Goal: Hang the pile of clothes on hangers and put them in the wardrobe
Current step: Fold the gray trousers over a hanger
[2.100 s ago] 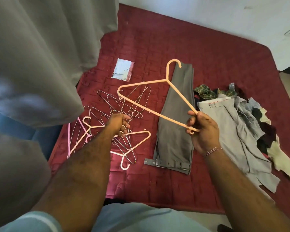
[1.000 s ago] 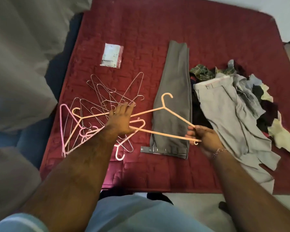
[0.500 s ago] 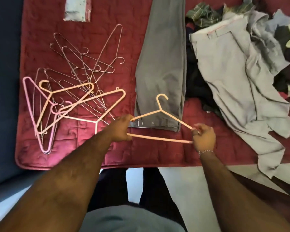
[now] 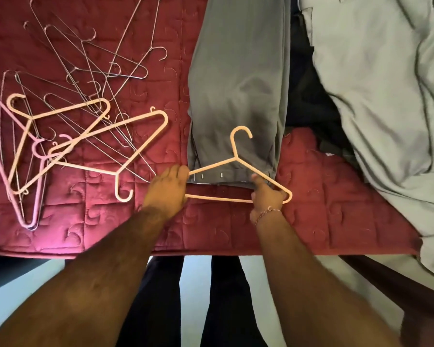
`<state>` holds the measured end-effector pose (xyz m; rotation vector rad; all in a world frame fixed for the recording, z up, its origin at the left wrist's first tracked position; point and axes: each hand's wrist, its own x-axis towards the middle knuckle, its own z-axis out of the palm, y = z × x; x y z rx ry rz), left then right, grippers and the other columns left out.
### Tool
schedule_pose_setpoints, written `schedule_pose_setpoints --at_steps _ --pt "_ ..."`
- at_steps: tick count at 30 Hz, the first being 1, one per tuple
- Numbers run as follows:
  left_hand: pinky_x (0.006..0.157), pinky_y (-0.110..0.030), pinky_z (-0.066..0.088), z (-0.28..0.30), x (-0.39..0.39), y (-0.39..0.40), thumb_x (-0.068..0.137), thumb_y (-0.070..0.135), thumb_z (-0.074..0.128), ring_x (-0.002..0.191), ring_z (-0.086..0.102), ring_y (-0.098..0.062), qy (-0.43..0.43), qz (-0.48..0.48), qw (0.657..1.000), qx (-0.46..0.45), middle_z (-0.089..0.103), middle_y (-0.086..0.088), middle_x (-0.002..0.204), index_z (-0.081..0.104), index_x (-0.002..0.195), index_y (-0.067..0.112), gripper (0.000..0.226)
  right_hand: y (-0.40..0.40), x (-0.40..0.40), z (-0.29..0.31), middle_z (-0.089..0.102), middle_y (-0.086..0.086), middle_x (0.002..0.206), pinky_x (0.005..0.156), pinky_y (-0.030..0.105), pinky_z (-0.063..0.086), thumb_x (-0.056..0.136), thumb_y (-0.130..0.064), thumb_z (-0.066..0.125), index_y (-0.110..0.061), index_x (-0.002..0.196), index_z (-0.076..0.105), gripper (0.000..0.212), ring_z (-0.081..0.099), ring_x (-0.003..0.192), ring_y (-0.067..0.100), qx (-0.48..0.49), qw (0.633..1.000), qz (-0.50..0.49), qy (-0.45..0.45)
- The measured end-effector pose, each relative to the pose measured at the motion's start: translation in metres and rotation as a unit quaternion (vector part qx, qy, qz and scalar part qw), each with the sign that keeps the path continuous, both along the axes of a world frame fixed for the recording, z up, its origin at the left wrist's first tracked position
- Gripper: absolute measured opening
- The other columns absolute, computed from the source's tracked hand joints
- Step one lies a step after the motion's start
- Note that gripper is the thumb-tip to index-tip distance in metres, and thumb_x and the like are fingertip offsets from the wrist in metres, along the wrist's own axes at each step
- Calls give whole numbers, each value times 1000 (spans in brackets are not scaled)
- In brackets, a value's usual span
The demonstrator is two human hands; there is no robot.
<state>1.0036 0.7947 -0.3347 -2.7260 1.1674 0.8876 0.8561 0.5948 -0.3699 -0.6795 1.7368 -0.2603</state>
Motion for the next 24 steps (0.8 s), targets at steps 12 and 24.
schedule_pose_setpoints --at_steps 12,24 --pt "76 -51 57 -20 -1 -4 81 30 83 105 59 -37 6 64 997 38 49 -11 118 36 126 17 66 29 42 1 64 -4 114 83 33 61 77 -6 88 -22 140 45 78 68 97 16 -48 986 -132 -94" --pt "66 -51 52 -5 55 -53 88 20 72 98 62 -43 -64 23 998 17 54 -18 116 30 134 14 62 16 32 46 58 7 123 60 49 62 91 8 61 -25 132 42 55 67 106 32 -28 982 -129 -133"
